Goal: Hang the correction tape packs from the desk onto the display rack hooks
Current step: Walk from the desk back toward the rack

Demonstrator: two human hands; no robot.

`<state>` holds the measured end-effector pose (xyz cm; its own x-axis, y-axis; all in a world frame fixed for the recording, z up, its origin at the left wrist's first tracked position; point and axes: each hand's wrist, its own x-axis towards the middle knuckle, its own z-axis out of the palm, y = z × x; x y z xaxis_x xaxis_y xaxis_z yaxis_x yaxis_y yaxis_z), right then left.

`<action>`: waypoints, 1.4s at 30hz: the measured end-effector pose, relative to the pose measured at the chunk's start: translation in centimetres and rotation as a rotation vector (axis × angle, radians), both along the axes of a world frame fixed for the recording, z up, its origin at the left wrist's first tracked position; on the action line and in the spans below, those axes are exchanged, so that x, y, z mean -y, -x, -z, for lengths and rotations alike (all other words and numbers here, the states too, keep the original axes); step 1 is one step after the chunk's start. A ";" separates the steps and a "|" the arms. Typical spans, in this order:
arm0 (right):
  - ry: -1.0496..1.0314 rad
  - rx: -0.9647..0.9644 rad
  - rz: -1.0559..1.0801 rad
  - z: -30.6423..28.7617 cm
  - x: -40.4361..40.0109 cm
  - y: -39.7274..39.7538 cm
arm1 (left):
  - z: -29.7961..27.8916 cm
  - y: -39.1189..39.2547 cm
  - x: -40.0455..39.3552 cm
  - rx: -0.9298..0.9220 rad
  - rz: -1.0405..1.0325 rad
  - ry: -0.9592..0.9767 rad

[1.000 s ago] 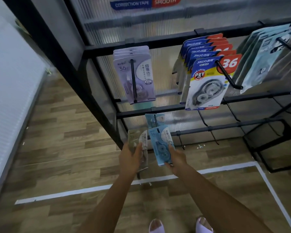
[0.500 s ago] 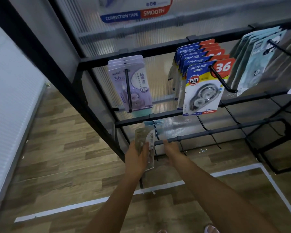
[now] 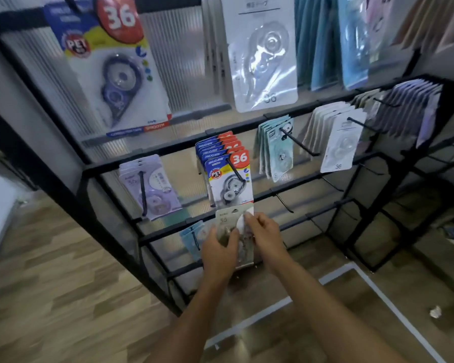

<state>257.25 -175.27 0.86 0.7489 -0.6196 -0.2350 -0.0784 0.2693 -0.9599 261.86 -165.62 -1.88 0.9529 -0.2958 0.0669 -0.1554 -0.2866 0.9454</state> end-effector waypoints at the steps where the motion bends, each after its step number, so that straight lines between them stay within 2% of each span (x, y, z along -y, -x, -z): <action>1: 0.009 0.014 0.022 -0.4 0.7 0.6 | -0.4 0.5 0.7 -0.002 0.029 0.022; 8: 0.184 0.055 0.094 -3.5 7.3 4.3 | -3.4 3.5 6.9 -0.047 0.133 0.146; 12: 0.218 0.095 0.029 -5.8 11.5 5.8 | -5.9 5.0 11.1 -0.011 0.115 0.237; 22: 0.268 0.194 0.073 -9.6 21.4 8.9 | -9.9 7.2 20.8 0.080 0.170 0.244; 31: 0.267 0.202 0.152 -10.4 29.1 10.9 | -11.5 9.2 27.3 0.128 0.277 0.148; 36: 0.247 0.170 0.274 -9.9 32.8 11.4 | -11.4 9.3 30.9 0.232 0.411 0.011; 42: 0.202 0.133 0.297 -9.0 38.6 10.8 | -10.4 10.0 36.4 0.163 0.431 -0.007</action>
<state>246.48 -213.86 9.84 0.5453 -0.8382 0.0015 0.1038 0.0657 -0.9924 251.87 -202.02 8.51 0.7203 -0.6635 0.2025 -0.4081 -0.1692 0.8971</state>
